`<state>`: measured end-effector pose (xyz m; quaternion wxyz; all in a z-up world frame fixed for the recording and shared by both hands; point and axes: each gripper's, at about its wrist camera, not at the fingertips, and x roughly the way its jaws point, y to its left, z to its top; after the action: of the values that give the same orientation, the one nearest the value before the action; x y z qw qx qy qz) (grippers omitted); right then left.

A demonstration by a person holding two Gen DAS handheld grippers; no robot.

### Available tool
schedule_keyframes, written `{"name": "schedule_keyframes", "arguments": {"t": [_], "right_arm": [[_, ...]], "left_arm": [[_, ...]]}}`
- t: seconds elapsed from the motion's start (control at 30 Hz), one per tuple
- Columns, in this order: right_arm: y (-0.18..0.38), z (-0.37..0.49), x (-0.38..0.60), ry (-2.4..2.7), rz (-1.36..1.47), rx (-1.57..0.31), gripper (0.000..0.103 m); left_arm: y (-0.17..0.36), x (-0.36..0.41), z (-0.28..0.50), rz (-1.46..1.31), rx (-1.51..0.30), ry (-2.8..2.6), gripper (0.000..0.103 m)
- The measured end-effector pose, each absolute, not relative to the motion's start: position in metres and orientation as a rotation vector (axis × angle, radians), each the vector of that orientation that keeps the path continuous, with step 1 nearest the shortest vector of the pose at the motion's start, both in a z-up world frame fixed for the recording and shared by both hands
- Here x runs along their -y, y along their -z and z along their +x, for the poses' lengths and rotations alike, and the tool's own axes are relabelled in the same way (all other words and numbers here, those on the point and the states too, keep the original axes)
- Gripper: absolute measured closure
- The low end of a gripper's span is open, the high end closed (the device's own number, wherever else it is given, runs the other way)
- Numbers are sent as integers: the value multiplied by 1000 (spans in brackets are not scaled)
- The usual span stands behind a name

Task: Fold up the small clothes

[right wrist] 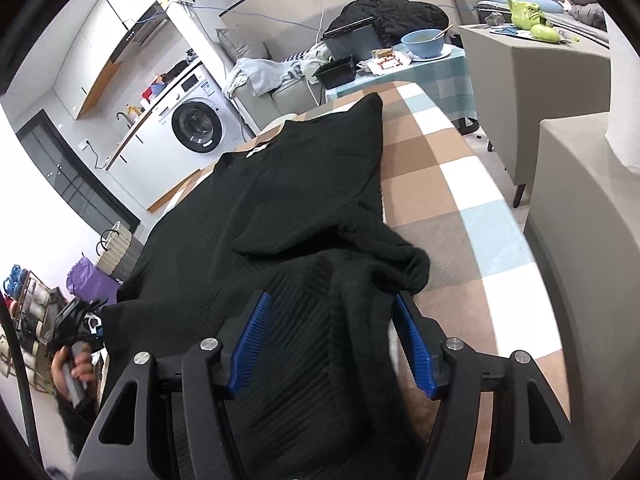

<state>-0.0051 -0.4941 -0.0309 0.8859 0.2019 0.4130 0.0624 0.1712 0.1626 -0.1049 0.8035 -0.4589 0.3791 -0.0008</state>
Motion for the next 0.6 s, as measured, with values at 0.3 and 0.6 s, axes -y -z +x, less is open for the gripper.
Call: {"name": "schedule_keyframes", "arguments": {"t": [0.3, 0.6], "right_arm": [[35, -3, 490, -143, 441, -863, 36], [41, -5, 497, -107, 481, -876, 36]], "left_arm": [[115, -176, 203, -997, -768, -149, 76], [51, -125, 256, -556, -682, -228, 100]]}}
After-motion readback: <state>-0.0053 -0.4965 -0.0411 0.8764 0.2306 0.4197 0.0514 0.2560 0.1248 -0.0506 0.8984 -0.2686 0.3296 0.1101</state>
